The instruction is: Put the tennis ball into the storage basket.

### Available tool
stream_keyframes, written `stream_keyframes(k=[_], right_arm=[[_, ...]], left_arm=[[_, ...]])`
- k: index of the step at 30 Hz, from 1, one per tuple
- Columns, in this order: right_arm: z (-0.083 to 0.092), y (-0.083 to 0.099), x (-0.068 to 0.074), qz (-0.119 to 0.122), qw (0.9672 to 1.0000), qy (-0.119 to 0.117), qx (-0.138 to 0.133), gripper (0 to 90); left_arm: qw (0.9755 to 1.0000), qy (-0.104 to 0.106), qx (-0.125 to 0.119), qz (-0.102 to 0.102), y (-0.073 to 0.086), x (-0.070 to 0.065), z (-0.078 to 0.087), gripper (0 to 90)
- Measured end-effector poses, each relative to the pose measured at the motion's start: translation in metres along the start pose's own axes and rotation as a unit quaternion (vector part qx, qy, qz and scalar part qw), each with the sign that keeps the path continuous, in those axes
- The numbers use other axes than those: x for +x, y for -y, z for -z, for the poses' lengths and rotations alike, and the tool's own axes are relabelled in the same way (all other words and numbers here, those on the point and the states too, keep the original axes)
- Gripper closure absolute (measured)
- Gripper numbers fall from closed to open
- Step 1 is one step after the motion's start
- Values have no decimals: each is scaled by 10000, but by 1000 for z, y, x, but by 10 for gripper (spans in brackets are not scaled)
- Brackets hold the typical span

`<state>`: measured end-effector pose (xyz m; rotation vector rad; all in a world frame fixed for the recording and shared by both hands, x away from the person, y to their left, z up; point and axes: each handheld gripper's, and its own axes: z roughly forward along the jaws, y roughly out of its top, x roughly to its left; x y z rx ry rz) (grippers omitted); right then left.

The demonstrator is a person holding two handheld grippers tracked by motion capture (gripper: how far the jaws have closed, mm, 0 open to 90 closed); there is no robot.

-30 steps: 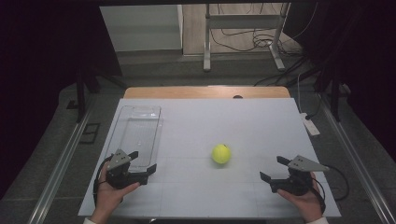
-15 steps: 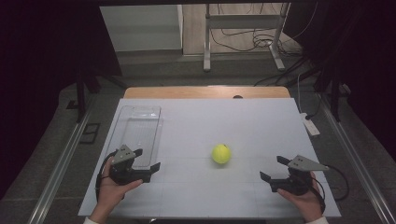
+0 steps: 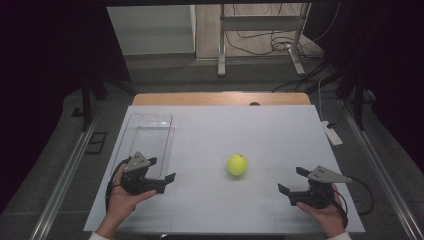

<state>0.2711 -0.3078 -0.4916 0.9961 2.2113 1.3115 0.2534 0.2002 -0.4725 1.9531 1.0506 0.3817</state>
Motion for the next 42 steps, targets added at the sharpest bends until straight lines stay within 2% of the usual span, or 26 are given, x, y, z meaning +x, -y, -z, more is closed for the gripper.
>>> stream_keyframes(k=[32, 42], right_arm=[[-2, 1, -1, 9, 10000, -23, 35, 86], [-2, 1, -1, 7, 10000, -15, 42, 86]], left_arm=[[9986, 324, 307, -300, -29, -15, -23, 122], [9979, 398, 365, -345, -33, -18, -29, 121]])
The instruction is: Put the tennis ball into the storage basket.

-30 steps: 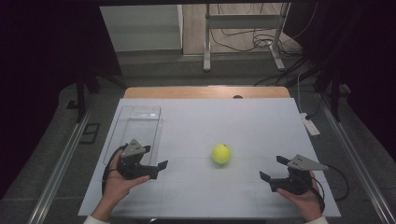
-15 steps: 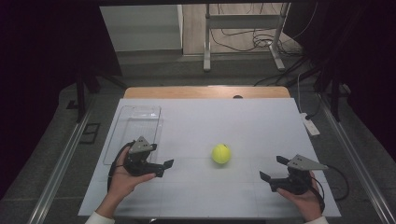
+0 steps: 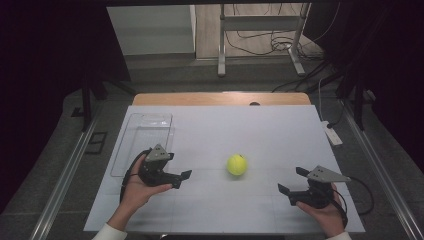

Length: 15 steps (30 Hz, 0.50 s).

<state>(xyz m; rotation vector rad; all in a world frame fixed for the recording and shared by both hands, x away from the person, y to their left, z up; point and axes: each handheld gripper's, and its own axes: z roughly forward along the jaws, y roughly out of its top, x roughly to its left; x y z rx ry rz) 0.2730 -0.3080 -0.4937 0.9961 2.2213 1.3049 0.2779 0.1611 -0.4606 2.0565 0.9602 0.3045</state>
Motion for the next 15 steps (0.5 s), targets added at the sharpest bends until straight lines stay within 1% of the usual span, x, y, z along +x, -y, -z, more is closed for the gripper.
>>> stream_keyframes(k=[5, 8, 15], right_arm=[[-1, 0, 0, -5, 10000, 5, 23, 86], [-1, 0, 0, -6, 10000, 7, 26, 86], [-1, 1, -1, -4, 10000, 13, 27, 86]], left_arm=[[10000, 59, 13, -12, -4, -1, -4, 119], [9999, 112, 30, -56, -8, -4, -8, 118], [9998, 156, 64, -114, -14, -7, -14, 118]])
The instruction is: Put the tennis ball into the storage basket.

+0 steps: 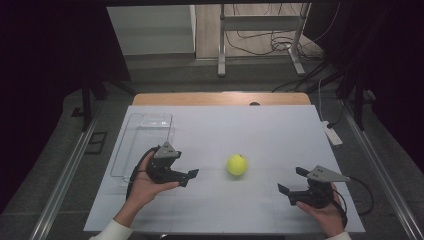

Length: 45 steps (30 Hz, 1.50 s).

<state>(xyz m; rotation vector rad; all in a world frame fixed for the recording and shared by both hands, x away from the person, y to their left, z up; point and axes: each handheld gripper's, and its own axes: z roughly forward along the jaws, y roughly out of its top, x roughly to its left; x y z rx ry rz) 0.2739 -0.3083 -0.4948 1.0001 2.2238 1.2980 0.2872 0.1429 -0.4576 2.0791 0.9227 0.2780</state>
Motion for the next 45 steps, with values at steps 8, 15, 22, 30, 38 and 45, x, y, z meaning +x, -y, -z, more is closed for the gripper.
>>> stream_keyframes(k=[8, 15, 22, 30, 38, 45], right_arm=[[0, 0, 0, 5, 10000, -2, 0, 86], [0, 0, 0, -3, 10000, 2, 10, 86], [0, 0, 0, -3, 10000, 8, 10, 87], [-1, 1, 0, 8, 10000, 14, 28, 86], [-1, 1, -1, -2, 10000, 2, 25, 87], [-1, 1, 0, 6, 10000, 3, 28, 86]], left_arm=[[10000, 54, 26, -64, -6, -4, -6, 117], [9999, 109, 64, -112, -10, -8, -12, 116], [9996, 177, 92, -188, -17, -13, -18, 116], [9994, 234, 130, -223, -21, -15, -25, 115], [9992, 272, 151, -237, -25, -18, -32, 114], [9990, 312, 174, -264, -28, -19, -36, 114]])
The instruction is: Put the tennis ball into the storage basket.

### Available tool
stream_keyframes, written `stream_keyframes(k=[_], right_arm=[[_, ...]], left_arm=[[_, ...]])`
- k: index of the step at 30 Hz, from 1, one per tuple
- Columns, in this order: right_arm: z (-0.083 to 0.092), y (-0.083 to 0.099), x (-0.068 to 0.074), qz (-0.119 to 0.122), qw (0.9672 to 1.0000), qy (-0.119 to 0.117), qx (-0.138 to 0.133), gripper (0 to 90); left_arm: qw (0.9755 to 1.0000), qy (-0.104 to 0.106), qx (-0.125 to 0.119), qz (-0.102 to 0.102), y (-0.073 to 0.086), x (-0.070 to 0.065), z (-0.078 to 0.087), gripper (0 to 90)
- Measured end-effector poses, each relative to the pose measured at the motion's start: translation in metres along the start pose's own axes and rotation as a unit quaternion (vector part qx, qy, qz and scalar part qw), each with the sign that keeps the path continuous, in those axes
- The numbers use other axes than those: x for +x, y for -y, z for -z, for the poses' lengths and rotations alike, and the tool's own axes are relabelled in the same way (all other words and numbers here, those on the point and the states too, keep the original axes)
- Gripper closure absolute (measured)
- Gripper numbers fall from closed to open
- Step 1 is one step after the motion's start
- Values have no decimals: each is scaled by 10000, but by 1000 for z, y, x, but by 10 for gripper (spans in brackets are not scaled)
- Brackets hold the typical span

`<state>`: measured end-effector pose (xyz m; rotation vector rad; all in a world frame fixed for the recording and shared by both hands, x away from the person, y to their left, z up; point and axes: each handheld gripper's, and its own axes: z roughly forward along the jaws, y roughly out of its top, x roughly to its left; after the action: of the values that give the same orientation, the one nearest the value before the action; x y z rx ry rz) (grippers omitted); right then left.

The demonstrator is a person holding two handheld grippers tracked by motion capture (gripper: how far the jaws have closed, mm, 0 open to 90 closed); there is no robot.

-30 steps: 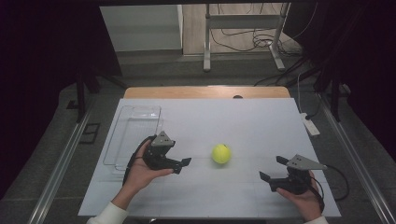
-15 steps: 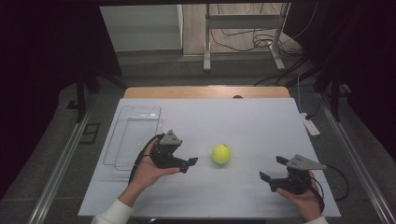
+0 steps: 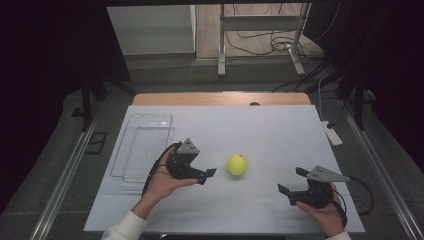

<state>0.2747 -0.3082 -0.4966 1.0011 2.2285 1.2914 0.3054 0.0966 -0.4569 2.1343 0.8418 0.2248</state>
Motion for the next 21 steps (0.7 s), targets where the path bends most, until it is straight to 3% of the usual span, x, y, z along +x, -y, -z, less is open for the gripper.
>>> stream_keyframes(k=[21], right_arm=[[-2, 1, 0, -6, 10000, 3, 37, 86]], left_arm=[[9999, 102, 4, -40, -11, -2, -11, 108]])
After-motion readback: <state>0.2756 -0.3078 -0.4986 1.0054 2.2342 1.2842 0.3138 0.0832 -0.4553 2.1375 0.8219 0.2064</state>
